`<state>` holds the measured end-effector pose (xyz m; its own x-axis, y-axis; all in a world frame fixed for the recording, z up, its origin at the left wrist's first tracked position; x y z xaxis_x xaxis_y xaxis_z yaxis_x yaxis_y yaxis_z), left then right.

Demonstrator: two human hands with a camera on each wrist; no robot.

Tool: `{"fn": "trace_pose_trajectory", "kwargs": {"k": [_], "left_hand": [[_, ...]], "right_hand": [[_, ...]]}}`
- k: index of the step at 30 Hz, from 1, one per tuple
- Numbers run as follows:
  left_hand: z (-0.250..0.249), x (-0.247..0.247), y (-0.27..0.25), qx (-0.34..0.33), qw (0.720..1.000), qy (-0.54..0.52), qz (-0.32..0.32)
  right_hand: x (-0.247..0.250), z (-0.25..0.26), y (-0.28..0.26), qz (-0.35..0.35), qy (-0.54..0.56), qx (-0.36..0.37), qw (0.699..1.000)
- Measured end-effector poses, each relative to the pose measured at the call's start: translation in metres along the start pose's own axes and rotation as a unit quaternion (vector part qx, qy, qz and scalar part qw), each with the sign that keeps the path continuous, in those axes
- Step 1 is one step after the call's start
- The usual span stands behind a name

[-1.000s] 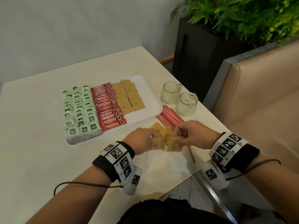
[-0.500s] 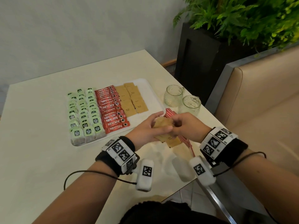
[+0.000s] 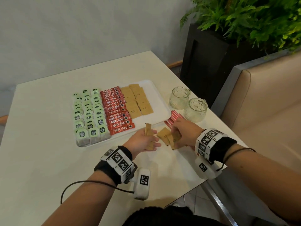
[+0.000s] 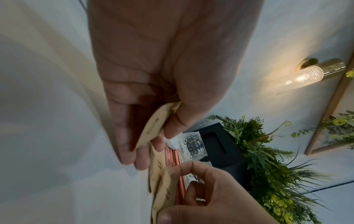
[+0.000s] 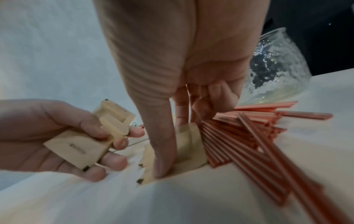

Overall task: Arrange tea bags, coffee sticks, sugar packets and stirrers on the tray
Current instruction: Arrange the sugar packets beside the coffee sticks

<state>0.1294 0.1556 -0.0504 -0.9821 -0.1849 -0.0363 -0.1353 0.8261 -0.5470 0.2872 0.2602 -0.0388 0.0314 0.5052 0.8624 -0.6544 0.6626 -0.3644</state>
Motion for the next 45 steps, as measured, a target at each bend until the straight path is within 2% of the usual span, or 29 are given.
{"fn": "trace_pose_trajectory", "kwargs": {"k": [5, 9, 12, 15, 17, 19, 25, 31, 35, 40, 45], "left_hand": [[0.002, 0.0, 0.002, -0.039, 0.999, -0.005, -0.026], [0.0, -0.011, -0.007, -0.058, 0.996, 0.005, 0.063], [0.003, -0.017, -0.008, -0.042, 0.992, -0.041, 0.111], [0.005, -0.01, -0.006, -0.001, 0.995, -0.084, 0.055], [0.008, -0.001, -0.006, 0.007, 0.997, -0.076, 0.016], [0.01, 0.007, -0.008, 0.008, 0.998, -0.068, -0.009], [0.01, 0.023, -0.014, 0.017, 0.995, -0.092, -0.026], [0.007, 0.037, -0.021, 0.013, 0.989, -0.143, -0.017], [0.002, 0.057, -0.023, -0.01, 0.988, -0.141, -0.053], [-0.014, 0.09, -0.018, -0.048, 0.987, -0.101, -0.117], [-0.029, 0.12, -0.011, -0.082, 0.976, -0.071, -0.19]], "right_hand": [[0.005, 0.002, 0.001, 0.013, 0.069, 0.024, 0.997], [0.011, 0.021, -0.003, 0.035, 0.272, 0.044, 0.961], [0.009, 0.034, 0.001, 0.024, 0.319, 0.042, 0.946], [0.008, 0.034, 0.009, 0.023, 0.282, 0.023, 0.959], [0.009, 0.031, 0.016, 0.035, 0.14, 0.021, 0.989], [0.007, 0.028, 0.022, 0.055, 0.017, 0.01, 0.998], [0.005, 0.032, 0.03, 0.043, -0.041, -0.011, 0.998], [0.005, 0.03, 0.032, 0.05, 0.013, 0.002, 0.999], [0.01, 0.037, 0.04, 0.059, 0.072, 0.012, 0.996], [0.027, 0.056, 0.069, -0.027, 0.245, 0.026, 0.969], [0.025, 0.066, 0.105, -0.074, 0.273, -0.024, 0.959]]}}
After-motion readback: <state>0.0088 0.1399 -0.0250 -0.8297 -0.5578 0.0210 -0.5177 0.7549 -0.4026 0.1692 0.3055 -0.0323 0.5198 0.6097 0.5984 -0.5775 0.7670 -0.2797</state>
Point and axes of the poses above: each hand's wrist, its own y-axis towards the middle knuckle, its own x-axis out of the back of the hand, z = x × y, the point moved 3 cm from there along y, towards the middle knuckle, and after that the axes turned 1 degree about y, right-handed, at the moved point
